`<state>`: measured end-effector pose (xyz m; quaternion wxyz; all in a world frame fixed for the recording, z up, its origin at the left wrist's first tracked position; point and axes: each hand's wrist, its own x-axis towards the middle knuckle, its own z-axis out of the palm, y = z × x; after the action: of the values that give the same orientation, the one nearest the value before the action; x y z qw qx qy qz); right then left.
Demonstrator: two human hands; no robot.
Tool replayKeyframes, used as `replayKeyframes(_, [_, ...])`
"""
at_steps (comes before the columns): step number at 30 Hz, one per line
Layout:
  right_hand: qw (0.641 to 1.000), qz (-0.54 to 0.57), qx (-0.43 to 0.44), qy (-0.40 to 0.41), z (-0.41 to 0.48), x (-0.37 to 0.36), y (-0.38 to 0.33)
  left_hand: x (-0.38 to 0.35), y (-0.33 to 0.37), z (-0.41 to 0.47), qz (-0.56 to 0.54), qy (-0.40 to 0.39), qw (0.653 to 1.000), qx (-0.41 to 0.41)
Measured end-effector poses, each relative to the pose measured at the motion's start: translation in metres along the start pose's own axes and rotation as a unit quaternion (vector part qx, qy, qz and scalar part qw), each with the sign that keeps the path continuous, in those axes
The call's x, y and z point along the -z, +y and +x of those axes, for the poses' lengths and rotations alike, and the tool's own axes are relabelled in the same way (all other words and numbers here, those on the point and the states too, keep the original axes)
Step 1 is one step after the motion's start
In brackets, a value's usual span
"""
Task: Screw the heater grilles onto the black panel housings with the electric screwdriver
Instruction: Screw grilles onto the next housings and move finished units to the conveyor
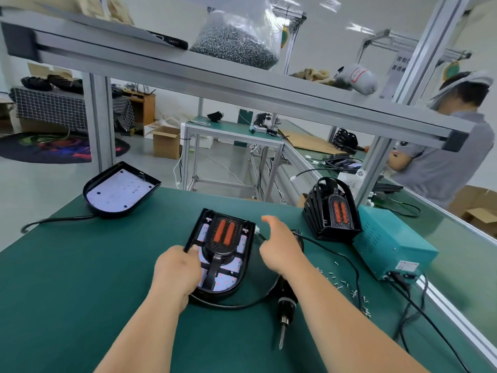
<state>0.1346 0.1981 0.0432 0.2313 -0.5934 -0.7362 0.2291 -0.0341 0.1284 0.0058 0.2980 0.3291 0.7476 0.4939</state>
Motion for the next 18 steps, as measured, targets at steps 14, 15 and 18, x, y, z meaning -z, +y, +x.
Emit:
replayKeyframes(14, [0.961, -0.259, -0.018, -0.098, -0.024, -0.02, -0.024, 0.006, 0.003, 0.009, -0.263, 0.041, 0.954, 0.139])
replayKeyframes(15, [0.967, -0.239, -0.027, -0.087, -0.024, -0.024, -0.024, 0.007, 0.004, 0.008, -0.275, 0.037, 0.951, 0.139])
replayKeyframes(18, [0.985, -0.151, -0.054, -0.057, -0.018, -0.029, -0.02, 0.009, 0.005, 0.006, -0.311, -0.002, 0.941, 0.137])
